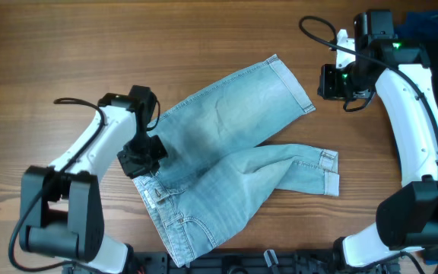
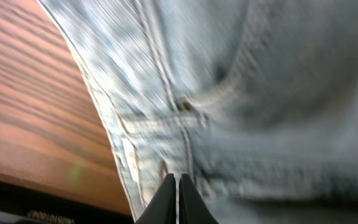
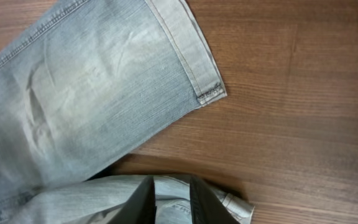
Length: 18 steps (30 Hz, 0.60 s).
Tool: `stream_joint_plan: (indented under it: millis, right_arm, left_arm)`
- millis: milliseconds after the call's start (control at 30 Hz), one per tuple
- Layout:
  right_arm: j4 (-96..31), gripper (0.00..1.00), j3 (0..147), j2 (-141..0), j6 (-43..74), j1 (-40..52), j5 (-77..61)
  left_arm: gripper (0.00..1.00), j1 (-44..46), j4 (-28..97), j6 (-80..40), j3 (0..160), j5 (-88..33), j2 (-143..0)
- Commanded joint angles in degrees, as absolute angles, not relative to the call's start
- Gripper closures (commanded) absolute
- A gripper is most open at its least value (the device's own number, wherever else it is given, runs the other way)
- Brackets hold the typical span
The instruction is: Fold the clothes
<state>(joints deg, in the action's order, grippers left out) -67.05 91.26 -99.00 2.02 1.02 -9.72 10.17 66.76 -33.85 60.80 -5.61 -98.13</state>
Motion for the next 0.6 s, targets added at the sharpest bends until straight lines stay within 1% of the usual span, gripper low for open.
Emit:
stream_joint_plan:
  millis: [0, 200, 333, 433, 467, 567]
  right_arm:
    - [-66.8, 0.85, 91.4, -99.7, -0.1, 1.1, -11.3]
    - [-66.8, 0.84, 91.4, -101.6, 0.0, 1.1, -11.3]
    - [-66.6, 0.83, 91.4, -102.2, 0.0, 1.1, -11.3]
    - [-66.5, 0.82, 91.4, -102.2, 0.0, 1.1, -11.2]
    - [-66.3, 0.8, 91.4, -102.2, 0.0, 1.1, -11.2]
    - [-65.6, 0.79, 91.4, -102.2, 0.0, 1.1, -11.2]
  left_arm:
    - [0.96, 8.0, 62.8, -35.2, 59.9, -3.3, -102.9]
    - [0.96, 7.6, 57.5, -34.8, 59.9, -0.9, -112.0]
    - [0.96, 7.6, 51.3, -34.7, 60.0, 0.1, -116.9]
    - [0.96, 7.6, 45.7, -34.3, 60.0, 3.4, -118.0]
    - [0.96, 7.6, 43.3, -32.6, 60.1, 4.2, -118.0]
    - [0.96, 7.5, 35.0, -28.1, 60.4, 4.6, -118.0]
